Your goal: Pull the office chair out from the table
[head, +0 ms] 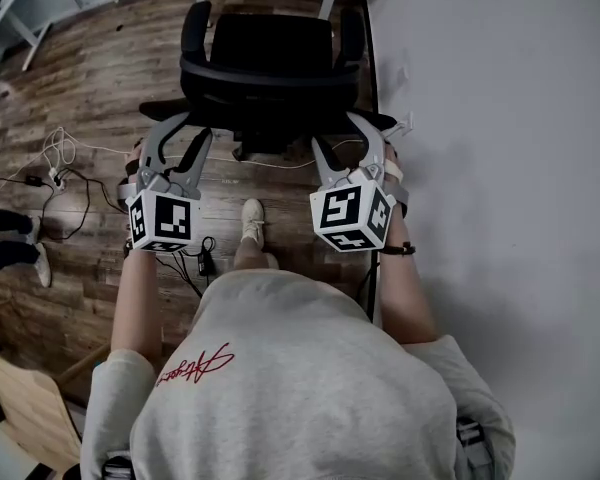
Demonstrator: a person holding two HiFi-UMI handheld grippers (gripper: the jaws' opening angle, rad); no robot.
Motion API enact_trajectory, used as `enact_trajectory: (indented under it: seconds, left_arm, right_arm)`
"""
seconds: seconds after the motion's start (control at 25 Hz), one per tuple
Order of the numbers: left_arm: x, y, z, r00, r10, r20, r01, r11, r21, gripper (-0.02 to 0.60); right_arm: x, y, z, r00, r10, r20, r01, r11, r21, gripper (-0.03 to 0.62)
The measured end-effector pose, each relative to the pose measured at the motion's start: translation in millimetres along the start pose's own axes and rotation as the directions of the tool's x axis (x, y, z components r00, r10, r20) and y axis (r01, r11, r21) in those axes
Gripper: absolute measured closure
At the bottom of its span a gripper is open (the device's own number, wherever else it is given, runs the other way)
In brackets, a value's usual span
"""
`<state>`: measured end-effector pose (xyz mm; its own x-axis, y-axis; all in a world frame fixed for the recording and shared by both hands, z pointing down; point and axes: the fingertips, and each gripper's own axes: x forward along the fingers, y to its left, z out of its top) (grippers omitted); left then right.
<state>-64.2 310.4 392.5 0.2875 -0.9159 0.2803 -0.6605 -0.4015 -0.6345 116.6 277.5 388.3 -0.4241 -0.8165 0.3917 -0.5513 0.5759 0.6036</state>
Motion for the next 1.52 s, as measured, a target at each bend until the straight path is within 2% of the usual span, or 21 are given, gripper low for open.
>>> enact_trajectory:
  seconds: [0.16, 0.28, 0.36, 0.52, 0.6, 0.72, 0.84, 0.96, 1.04, 1.24, 1.52]
  left_arm:
    - [-11.2, 14.8, 20.0, 0.996, 0.061, 0.066, -0.051, 0.988, -0.145, 0.450]
    - [-18.3, 19.6, 30.8, 0.989, 0.090, 0.114, -0.062, 0.972, -0.226, 0.488]
    - [-23.8, 23.0, 37.3, 0.983, 0.112, 0.144, -0.071, 0.962, -0.264, 0.515]
    - [-35.7, 32.2, 53.1, 0.954, 0.182, 0.237, -0.091, 0.932, -0.350, 0.532]
    - [-40.6, 32.3, 57.7, 0.946, 0.200, 0.254, -0.090, 0.918, -0.387, 0.541]
    - [-46.2, 30.6, 62.5, 0.941, 0.212, 0.265, -0.079, 0.897, -0.435, 0.563]
    - [-49.1, 29.7, 66.1, 0.938, 0.219, 0.271, -0.068, 0.878, -0.473, 0.571]
    - [-51.4, 25.8, 71.5, 0.935, 0.214, 0.283, -0.058, 0.878, -0.474, 0.584]
    - [-53.2, 23.8, 74.3, 0.935, 0.214, 0.283, -0.061, 0.883, -0.466, 0.584]
    - [-56.3, 20.8, 75.3, 0.933, 0.222, 0.281, -0.064, 0.876, -0.479, 0.584]
    - [-56.7, 15.1, 82.8, 0.932, 0.205, 0.299, -0.047, 0.886, -0.460, 0.584]
  right_arm:
    - [-13.0, -10.8, 18.2, 0.995, -0.030, 0.091, 0.018, 0.991, 0.133, 0.385]
    - [-20.8, -15.3, 30.1, 0.988, -0.046, 0.146, 0.014, 0.976, 0.217, 0.402]
    - [-27.3, -18.5, 39.3, 0.980, -0.070, 0.186, 0.017, 0.962, 0.274, 0.450]
    - [-37.6, -21.7, 53.6, 0.963, -0.096, 0.253, -0.006, 0.927, 0.375, 0.504]
    - [-42.4, -23.7, 57.0, 0.954, -0.117, 0.276, -0.004, 0.917, 0.400, 0.547]
    - [-46.8, -26.9, 58.0, 0.945, -0.143, 0.295, -0.002, 0.897, 0.442, 0.592]
    - [-48.6, -24.2, 57.1, 0.943, -0.110, 0.315, -0.068, 0.861, 0.504, 0.592]
    - [-56.9, -19.9, 60.9, 0.928, -0.073, 0.365, -0.154, 0.818, 0.554, 0.592]
    - [-62.4, -19.0, 64.0, 0.917, -0.062, 0.395, -0.188, 0.805, 0.562, 0.593]
    - [-73.4, -15.1, 71.5, 0.887, -0.020, 0.461, -0.263, 0.799, 0.541, 0.594]
    - [-76.1, -14.9, 68.5, 0.913, -0.045, 0.407, -0.167, 0.866, 0.471, 0.594]
